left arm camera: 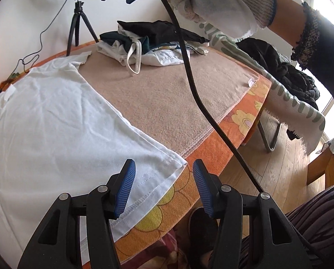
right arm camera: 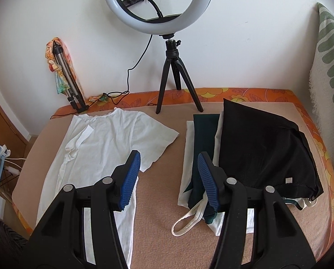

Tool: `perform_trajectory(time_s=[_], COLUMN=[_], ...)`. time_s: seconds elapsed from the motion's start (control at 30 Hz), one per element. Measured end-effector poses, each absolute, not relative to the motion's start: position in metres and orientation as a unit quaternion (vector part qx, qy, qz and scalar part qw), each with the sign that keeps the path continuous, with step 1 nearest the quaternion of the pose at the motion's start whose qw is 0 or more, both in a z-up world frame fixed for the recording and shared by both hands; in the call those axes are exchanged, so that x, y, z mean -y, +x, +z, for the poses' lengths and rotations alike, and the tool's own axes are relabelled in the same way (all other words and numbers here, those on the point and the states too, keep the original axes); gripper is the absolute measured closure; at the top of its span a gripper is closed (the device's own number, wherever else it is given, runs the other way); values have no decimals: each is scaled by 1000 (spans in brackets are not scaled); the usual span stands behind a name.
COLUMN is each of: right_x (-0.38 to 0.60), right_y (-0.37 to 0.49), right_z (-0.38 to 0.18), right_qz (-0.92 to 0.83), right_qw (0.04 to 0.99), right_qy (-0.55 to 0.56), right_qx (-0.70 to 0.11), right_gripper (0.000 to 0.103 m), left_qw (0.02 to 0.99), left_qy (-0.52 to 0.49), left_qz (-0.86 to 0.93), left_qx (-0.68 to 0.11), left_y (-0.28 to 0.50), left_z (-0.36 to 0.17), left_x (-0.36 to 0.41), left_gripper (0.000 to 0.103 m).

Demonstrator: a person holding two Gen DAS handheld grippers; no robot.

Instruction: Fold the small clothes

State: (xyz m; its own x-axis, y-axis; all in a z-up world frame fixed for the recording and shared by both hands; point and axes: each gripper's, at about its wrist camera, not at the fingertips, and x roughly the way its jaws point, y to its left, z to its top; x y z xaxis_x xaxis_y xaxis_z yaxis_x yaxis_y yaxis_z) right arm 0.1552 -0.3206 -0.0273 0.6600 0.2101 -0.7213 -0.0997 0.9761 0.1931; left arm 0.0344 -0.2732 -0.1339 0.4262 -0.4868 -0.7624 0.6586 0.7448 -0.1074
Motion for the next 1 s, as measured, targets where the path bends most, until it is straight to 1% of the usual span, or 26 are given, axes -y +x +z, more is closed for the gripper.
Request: perform_trajectory(time_s=[0.23, 0.27, 0.3, 0.33, 0.37, 0.4, 0.57, 0.67, 0.83, 0.87, 0.93, 1.0], right_x=[309, 307, 304, 301, 297, 293, 281, 277, 274, 274, 276, 278], right_y=[201, 210, 219, 228, 237, 247, 287, 301, 317, 319, 323, 328], right_z=[-56, -62, -67, -73, -79, -86, -125, -142, -160, -162, -166, -169], right_qz=[116, 120, 123, 126, 133, 145, 138, 119, 97, 88, 82, 77], right_qw=[898, 895, 892, 889, 884, 876, 854, 853, 849, 848, 846, 844], right_qy=[76, 79, 83, 86, 90, 95, 100, 91, 72, 68, 68, 71], right_qx=[-417, -422, -426, -432, -440, -451, -491, -500, -515, -518, -522, -526], right_gripper=[47, 47, 47, 47, 47, 47, 47, 47, 46, 45, 38, 36], left_qw=[850, 853, 857, 857, 853, 849, 846, 847, 851, 851, 852, 851], left_qy=[115, 108, 99, 87, 70, 51, -14, -51, -72, -72, -73, -78], left_qz=[-317, -314, -311, -314, -327, -336, -339, -330, -320, -319, -317, -316], left_qx=[-404, -402, -400, -399, -401, -404, -412, -413, -410, -411, -410, -411], left_y=[39, 41, 44, 46, 50, 53, 60, 60, 59, 59, 59, 60], left_z=[-142, -143, -143, -143, -143, -144, -144, -140, -138, -139, -139, -139], left_x=[286, 285, 283, 281, 278, 275, 258, 245, 235, 235, 233, 232], left_gripper=[51, 58, 69, 76, 94, 96, 97, 98, 98, 98, 98, 98])
